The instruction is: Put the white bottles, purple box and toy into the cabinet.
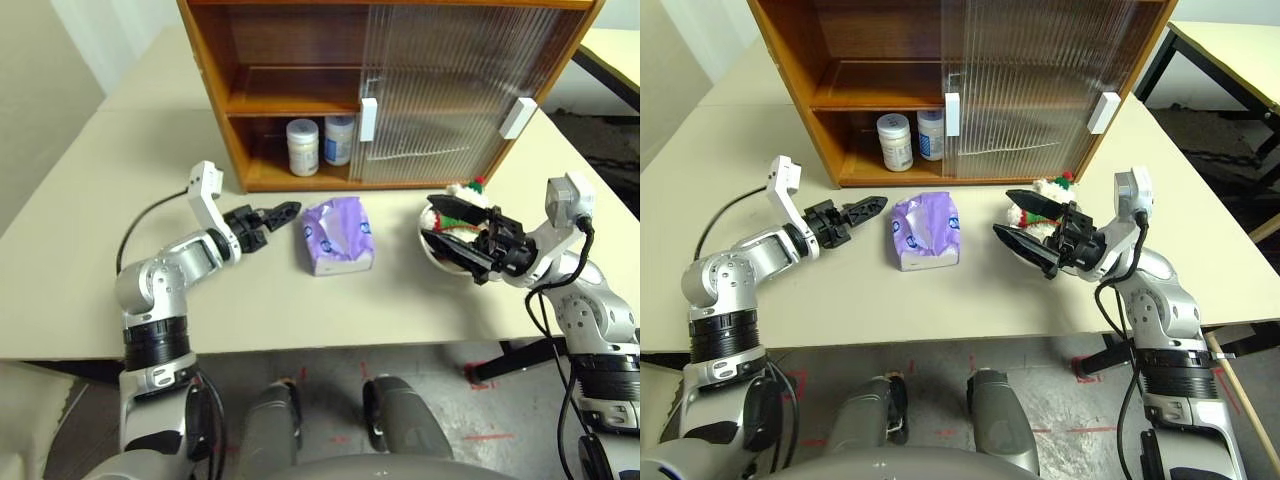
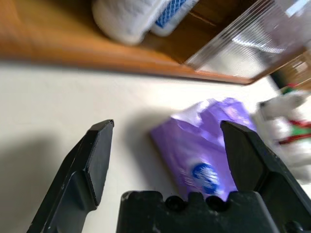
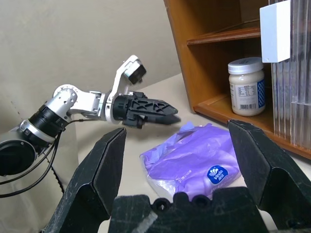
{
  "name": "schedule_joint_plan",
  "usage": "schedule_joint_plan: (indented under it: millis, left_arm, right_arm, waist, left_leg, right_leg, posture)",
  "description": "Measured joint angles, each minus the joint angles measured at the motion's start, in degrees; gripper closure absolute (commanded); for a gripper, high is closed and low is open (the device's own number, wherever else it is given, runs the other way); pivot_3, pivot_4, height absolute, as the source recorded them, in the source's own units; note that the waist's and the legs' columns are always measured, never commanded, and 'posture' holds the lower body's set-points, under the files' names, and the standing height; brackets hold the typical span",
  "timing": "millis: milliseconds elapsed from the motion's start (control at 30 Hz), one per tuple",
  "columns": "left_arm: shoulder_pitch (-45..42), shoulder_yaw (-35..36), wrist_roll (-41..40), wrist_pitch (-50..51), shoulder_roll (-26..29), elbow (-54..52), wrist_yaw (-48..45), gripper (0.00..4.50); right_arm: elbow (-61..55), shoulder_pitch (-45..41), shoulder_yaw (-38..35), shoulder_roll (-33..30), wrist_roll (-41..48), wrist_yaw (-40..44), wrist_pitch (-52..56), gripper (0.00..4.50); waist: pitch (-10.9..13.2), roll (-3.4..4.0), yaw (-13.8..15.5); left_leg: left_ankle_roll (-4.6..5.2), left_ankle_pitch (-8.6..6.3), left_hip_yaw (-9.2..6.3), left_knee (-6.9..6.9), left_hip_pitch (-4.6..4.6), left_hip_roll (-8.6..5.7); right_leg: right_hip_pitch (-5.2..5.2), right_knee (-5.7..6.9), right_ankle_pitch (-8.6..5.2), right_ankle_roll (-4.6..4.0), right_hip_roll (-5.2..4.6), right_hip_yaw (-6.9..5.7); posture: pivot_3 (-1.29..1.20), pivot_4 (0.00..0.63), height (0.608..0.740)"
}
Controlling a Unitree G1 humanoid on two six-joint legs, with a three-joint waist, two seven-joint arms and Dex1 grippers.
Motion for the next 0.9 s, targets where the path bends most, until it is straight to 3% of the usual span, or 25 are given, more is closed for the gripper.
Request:
schedule_joint_plan:
  millis: [100,267,300,400,667,700,900]
  left_arm:
    - [-0.05,1.75,-2.0,8.23,-5.02,-0.27,5.05,0.04]
    - [-1.07,1.81,-1.64,11.03,-7.8,-0.98,10.61,0.04]
    - [-1.67,2.32,-1.62,11.31,-8.29,-0.24,11.3,0.2]
    - [-2.74,4.79,-1.62,11.41,-10.06,2.29,13.49,0.98]
    - [-3.65,6.67,-1.79,12.88,-10.61,5.5,15.17,4.25]
    - [-3.53,6.25,-2.01,12.6,-9.9,5.44,14.42,4.48]
    - [-2.25,5.34,-3.09,9.22,-7.08,5.06,10.91,4.48]
  right_arm:
    - [0.01,-0.05,0.0,-0.02,-0.01,0.06,0.0,0.0]
    - [-0.61,0.93,-0.39,-0.17,-0.01,-0.19,0.0,0.0]
    - [-0.89,1.21,-0.39,-0.16,-0.01,-0.28,0.0,0.0]
    - [-1.55,1.76,-0.4,-0.14,-0.01,-0.67,0.0,0.0]
    - [-2.13,1.95,-0.57,-0.2,0.0,-1.41,0.0,0.0]
    - [-2.11,1.92,-0.58,-0.21,0.0,-1.42,-0.01,0.0]
    - [-0.58,0.76,-0.58,0.07,-0.2,-1.4,-0.82,0.0]
  waist:
    - [-0.03,-0.04,0.15]
    - [-0.67,0.16,0.14]
    - [-0.75,0.22,0.17]
    - [-0.93,0.4,0.16]
    - [-1.07,0.26,-0.16]
    - [-1.09,0.26,-0.16]
    - [-1.29,0.26,-0.66]
  left_leg:
    - [0.0,0.0,0.0,0.05,-0.02,-0.01]
    - [-0.02,0.0,-0.03,0.05,0.11,-0.01]
    - [-0.02,0.0,-0.03,0.05,0.13,-0.02]
    - [-0.02,0.0,-0.04,0.05,0.16,-0.04]
    - [-0.03,-0.01,-0.05,0.05,0.15,-0.05]
    - [-0.03,-0.01,-0.06,0.04,0.14,-0.04]
    - [-0.03,-0.01,-0.06,0.0,0.13,-0.02]
  right_leg:
    - [0.02,-0.01,0.0,0.02,0.01,0.02]
    - [0.12,-0.04,-0.07,-0.04,0.07,0.07]
    - [0.13,-0.05,-0.09,-0.05,0.06,0.07]
    - [0.15,-0.2,-0.18,-0.23,0.03,0.07]
    - [0.31,-0.5,-0.09,-0.54,0.05,0.07]
    - [0.31,-0.5,-0.08,-0.56,0.07,0.06]
    - [0.26,-0.5,0.02,-0.61,0.14,0.06]
  posture:
    - [-0.1,0.049,0.74]
    - [-0.12,0.049,0.74]
    - [-0.12,0.049,0.74]
    - [-0.12,0.049,0.74]
    - [-0.11,0.035,0.74]
    - [-0.11,0.032,0.74]
    - [-0.08,0.023,0.74]
